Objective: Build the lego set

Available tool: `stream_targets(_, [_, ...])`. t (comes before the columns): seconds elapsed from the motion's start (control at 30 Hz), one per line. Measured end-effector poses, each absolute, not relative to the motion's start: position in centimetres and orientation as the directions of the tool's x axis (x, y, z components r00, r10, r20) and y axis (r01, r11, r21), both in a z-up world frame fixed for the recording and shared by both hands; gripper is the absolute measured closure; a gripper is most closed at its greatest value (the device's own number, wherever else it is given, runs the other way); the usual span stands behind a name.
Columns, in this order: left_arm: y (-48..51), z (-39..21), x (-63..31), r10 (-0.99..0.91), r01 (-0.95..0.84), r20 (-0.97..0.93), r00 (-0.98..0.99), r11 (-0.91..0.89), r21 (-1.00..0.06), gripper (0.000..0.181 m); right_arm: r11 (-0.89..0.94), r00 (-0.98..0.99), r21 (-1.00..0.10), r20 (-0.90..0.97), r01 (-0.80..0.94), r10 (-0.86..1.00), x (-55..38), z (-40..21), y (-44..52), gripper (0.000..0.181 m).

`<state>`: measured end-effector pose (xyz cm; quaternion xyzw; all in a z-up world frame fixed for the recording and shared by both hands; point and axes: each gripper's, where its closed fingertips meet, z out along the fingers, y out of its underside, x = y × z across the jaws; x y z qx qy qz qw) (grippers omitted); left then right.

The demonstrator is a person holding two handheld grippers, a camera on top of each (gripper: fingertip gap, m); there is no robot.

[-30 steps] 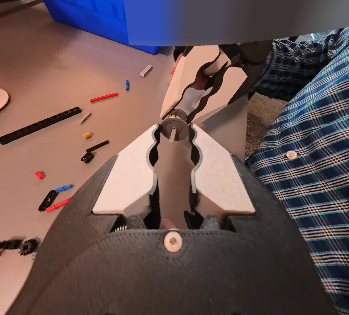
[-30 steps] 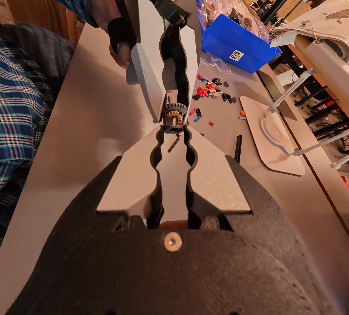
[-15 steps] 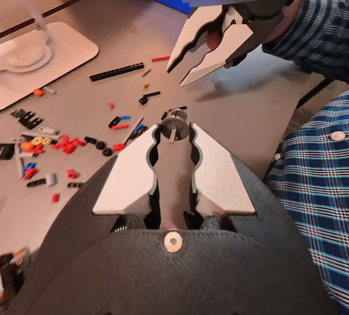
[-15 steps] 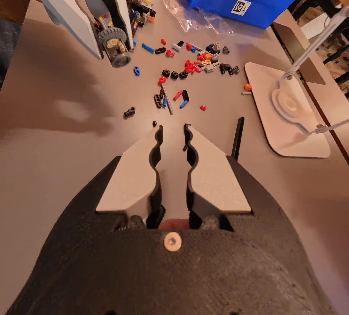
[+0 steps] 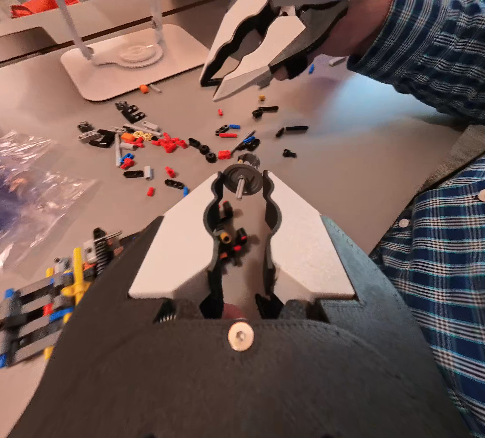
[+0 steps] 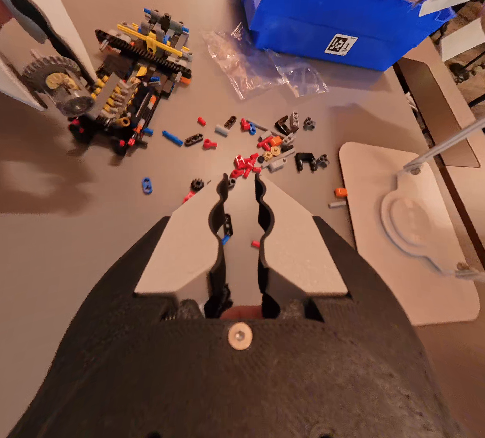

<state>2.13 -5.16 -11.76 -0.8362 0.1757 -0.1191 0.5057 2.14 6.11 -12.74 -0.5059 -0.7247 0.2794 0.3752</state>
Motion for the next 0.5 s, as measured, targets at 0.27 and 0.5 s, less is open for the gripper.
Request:
stream_targets(0.27, [-5.8,-11.6,-2.2,-0.325,-0.084,0.061,0.944,-0.415,-0.906,0.153,0.332,-0.243,-0.733,0.230,0.593,0.942,-3.5,-15.3,8.4,0.168])
stream_targets(0.5, [-5.8,-12.3,-3.5,-0.308,-0.031,0.106,0.946,-0.409,-0.912,0.153,0.319,-0.252,-0.676,0.198,0.664,0.947,-4.8,-17.5,9.2,0.172])
